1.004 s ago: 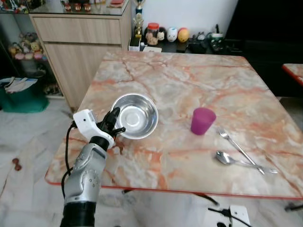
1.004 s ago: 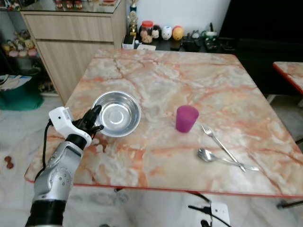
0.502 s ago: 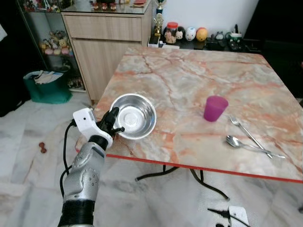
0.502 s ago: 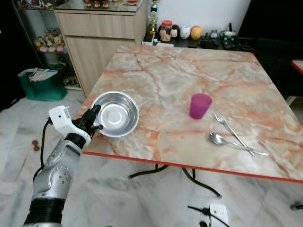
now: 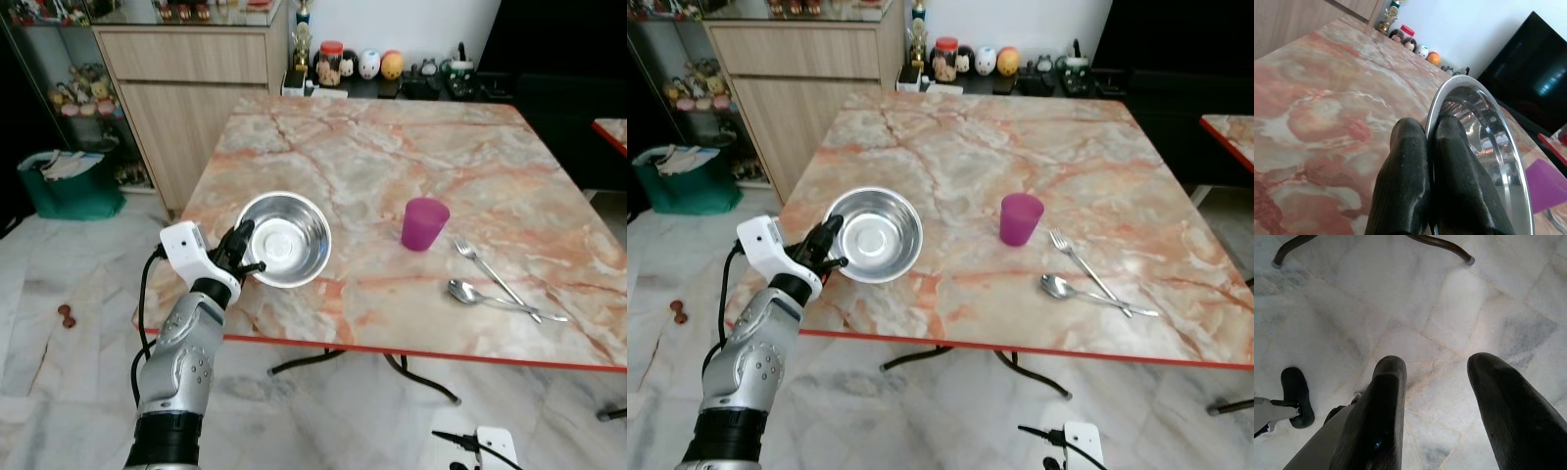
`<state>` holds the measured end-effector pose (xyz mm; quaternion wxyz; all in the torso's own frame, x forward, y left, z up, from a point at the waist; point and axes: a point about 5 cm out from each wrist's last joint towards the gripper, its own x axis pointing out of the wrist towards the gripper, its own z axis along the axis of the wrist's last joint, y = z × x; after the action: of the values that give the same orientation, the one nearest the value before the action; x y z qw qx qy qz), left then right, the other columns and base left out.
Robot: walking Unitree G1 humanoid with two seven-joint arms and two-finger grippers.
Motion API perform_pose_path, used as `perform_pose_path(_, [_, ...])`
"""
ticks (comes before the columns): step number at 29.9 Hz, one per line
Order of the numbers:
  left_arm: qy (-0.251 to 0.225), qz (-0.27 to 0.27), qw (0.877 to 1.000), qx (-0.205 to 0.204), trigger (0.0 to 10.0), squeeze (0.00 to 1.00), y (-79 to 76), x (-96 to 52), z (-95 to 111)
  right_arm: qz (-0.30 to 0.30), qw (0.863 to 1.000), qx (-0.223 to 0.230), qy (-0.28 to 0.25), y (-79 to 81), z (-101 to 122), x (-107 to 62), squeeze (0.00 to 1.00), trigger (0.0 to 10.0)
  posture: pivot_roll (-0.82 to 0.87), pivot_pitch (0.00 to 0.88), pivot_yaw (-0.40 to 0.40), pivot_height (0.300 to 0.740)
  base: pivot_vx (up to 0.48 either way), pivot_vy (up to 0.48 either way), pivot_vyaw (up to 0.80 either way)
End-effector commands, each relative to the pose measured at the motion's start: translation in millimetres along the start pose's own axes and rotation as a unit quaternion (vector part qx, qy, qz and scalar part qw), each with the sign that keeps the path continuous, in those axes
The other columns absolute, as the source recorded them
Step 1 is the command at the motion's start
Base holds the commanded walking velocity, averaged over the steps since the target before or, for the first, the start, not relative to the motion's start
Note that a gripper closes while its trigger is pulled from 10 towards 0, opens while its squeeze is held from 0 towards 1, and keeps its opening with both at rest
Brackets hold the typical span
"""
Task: Setting the table
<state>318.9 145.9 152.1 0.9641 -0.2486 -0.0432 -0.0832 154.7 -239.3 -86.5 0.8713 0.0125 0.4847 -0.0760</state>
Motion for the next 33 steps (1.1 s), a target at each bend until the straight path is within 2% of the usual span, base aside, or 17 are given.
perform_pose_path(1, [-0.021,-0.003,1.0,0.011,10.0,0.0,-2.8,2.2,9.4,-0.001,1.0,0.004,0.001,-1.2,-0.2,-0.2,0.0,10.0,0.09,0.0,-0.034,0.727,0.0,-0.296,0.0])
perform_pose_path(33, [-0.031,-0.002,0.999,0.016,10.0,0.0,-4.6,4.8,11.0,-0.001,1.0,0.004,0.0,-1.2,0.6,-0.1,0.0,10.0,0.09,0.0,-0.034,0.727,0.0,-0.369,0.0])
